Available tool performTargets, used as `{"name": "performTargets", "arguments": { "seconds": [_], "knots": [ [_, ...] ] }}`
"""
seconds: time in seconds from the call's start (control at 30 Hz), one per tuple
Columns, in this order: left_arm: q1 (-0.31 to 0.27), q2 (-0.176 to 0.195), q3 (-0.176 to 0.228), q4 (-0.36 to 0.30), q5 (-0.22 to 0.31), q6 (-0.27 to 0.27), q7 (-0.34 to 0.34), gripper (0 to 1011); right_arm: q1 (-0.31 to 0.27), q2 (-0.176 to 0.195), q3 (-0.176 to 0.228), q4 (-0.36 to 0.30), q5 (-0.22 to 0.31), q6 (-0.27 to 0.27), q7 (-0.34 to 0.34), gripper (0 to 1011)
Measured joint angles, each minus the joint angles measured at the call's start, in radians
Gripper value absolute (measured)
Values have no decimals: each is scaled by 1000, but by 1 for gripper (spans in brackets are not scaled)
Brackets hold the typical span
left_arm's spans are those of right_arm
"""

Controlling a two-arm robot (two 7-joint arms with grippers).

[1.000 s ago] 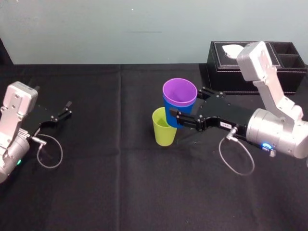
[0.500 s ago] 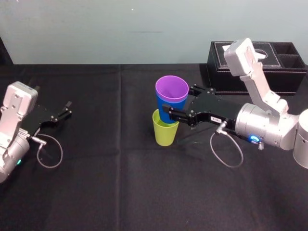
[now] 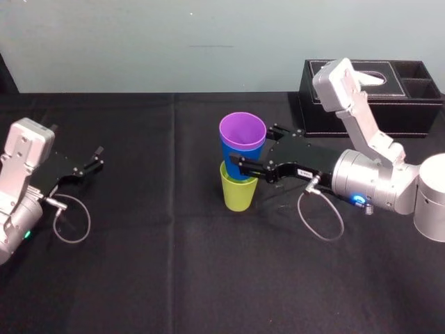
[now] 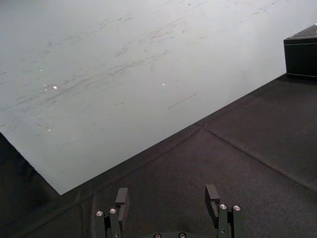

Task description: Stack the three plastic cups sequentially using one hand.

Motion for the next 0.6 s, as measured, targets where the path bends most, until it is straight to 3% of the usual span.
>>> {"name": "performTargets", "arguments": {
  "seconds": [0.6],
  "knots": [
    [0,0,0,0,0,0,0,1011,7,-22,-26,64,-26,-16,9,772]
  ]
}}
